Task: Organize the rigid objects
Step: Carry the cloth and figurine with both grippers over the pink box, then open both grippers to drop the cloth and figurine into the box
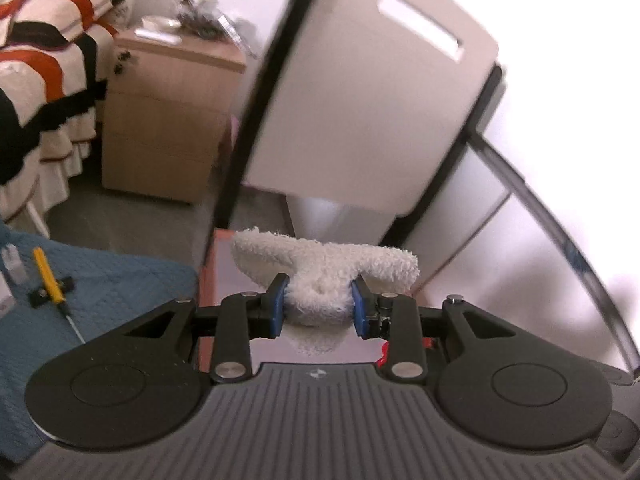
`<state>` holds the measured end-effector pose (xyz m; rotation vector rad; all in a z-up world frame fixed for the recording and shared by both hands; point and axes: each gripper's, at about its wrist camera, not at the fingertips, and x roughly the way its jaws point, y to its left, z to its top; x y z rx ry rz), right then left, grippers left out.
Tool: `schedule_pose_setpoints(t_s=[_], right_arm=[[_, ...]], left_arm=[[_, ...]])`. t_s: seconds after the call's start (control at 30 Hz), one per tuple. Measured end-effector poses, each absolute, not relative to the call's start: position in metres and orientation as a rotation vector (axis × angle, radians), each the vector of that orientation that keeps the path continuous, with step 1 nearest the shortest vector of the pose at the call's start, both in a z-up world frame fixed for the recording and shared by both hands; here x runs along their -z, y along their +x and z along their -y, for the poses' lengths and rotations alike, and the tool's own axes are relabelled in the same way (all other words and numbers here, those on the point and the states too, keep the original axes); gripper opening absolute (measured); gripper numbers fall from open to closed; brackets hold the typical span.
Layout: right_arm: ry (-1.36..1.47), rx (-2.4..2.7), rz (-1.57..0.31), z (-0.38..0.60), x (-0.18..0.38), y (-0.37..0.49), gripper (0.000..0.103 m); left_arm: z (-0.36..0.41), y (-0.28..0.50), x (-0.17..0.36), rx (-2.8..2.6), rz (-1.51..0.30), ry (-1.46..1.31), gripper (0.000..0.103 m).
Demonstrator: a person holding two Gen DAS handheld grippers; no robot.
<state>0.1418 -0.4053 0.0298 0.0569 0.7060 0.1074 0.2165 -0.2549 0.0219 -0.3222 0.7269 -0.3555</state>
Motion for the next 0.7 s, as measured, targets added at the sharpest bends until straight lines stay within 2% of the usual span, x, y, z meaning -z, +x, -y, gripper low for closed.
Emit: schedule_pose_setpoints(t_s=[0.37,0.7], right_arm=[[0.076,-0.043,-0.857,0.451,0.037,0.149,0.058],[0.114,0.019,-0.982,0.469,0.094,0.152,0.058]], left_arm=[[0.317,0.244,0.071,0.349,-0.897,-0.289,0.037],[0.338,0.251,0.112,0.339,-0.987,-0.256,0.037]])
